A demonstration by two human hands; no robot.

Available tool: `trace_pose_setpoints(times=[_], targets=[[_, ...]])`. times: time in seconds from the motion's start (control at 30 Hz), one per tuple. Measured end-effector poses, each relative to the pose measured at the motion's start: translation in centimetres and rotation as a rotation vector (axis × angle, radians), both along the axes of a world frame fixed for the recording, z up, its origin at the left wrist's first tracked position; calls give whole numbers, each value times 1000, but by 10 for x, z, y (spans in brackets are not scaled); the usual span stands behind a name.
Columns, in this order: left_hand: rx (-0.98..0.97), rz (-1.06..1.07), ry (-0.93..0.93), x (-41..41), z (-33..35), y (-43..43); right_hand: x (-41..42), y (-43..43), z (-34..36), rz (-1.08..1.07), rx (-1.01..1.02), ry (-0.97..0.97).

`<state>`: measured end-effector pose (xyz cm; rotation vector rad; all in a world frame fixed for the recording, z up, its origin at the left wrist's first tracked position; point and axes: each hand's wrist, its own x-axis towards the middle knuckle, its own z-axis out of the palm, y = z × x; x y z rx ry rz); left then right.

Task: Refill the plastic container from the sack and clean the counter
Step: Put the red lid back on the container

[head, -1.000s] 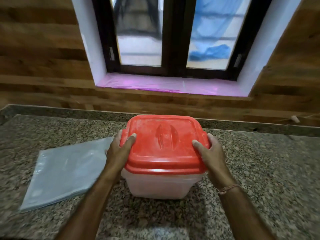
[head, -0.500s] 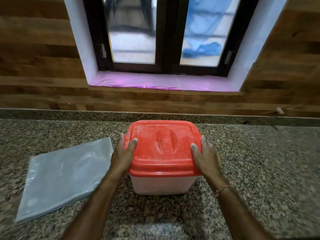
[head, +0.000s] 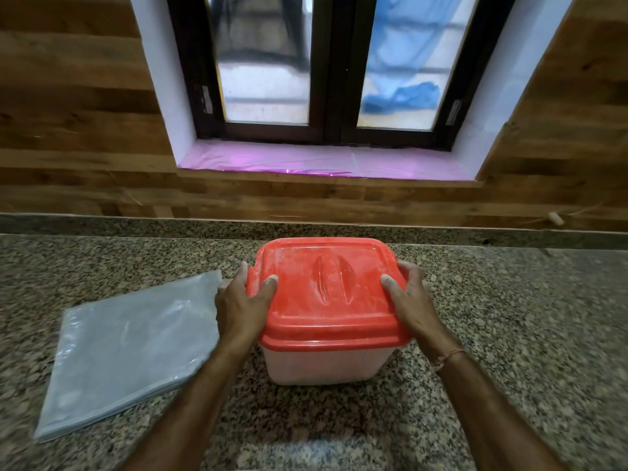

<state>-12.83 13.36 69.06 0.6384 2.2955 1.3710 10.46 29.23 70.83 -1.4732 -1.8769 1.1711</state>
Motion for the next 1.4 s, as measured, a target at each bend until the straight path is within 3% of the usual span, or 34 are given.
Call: trace_pose_setpoints(times=[0.17,0.3,0.43,0.63,0.8,0.87,0.97,1.1,1.27,1.4], targets=[[94,110,-155,6,8,-3,5,-4,-7,-176,-285,301],[83,79,-72,10,14,-4,6,-4,-11,-240,-336,348],[81,32,-49,9,14,-5,1,-3,-11,-290,-56,210],[-8,-84,104,16,15,-2,1,-10,-2,-218,50,141],[-180,-149,254,18,16,1,-7,-18,-2,-39,380,-330],[-206,-164,256,17,15,2,-8,-18,2,30,401,-380],[-131,-175,181,17,14,0,-2,-15,3,38,310,-216],[16,-51,-106,9,5,-4,10,-12,4,-112,-135,206],[60,45,-225,0,9,14,6,9,-2,-126,-130,244],[74,30,-170,-24,26,54,-13,55,10,-96,-93,258]])
